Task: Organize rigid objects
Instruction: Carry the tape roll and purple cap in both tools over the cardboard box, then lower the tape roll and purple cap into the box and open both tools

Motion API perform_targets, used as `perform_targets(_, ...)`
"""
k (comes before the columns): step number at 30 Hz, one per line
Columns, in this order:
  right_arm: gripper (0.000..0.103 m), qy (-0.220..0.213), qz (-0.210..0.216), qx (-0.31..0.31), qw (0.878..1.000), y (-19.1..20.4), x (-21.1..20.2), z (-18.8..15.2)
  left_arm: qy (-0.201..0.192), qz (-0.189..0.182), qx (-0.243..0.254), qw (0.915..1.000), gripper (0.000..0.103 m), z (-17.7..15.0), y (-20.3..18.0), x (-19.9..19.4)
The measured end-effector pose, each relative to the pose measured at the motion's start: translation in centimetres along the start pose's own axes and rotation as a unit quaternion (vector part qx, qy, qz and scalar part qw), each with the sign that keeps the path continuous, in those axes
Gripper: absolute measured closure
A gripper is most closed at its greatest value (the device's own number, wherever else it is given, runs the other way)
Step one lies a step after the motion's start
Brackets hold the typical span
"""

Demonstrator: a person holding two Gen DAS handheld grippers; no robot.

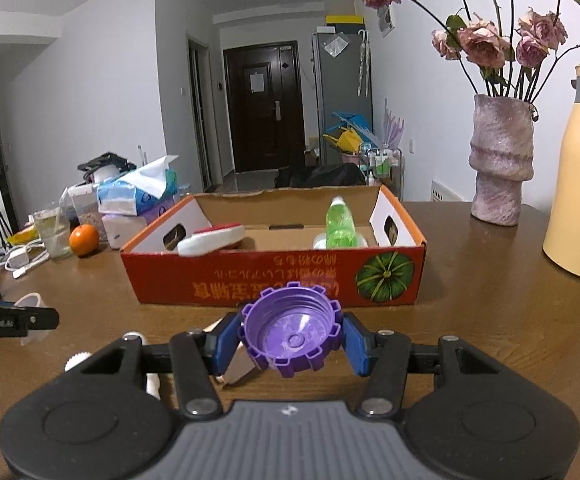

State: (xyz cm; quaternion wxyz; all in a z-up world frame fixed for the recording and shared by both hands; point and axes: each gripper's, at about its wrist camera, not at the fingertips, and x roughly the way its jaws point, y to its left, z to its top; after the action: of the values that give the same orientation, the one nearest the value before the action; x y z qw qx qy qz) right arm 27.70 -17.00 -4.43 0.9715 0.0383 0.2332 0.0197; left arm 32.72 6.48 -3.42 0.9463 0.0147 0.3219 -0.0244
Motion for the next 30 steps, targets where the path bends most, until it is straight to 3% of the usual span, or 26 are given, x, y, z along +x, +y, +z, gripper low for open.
perform_targets(16, 0.049, -0.036, -0.001, -0.003, 0.999, -0.7, 1.4, 3.6, -0.041, -0.027, -0.033, 0.9982, 0.058, 4.6, -3.9, 0.6)
perform_targets(30, 0.049, -0.04, 0.007, 0.007, 0.999, -1.6, 4.4, 5.4, -0.048, -0.016, -0.051, 0.9974, 0.058, 7.1, -5.5, 2.7)
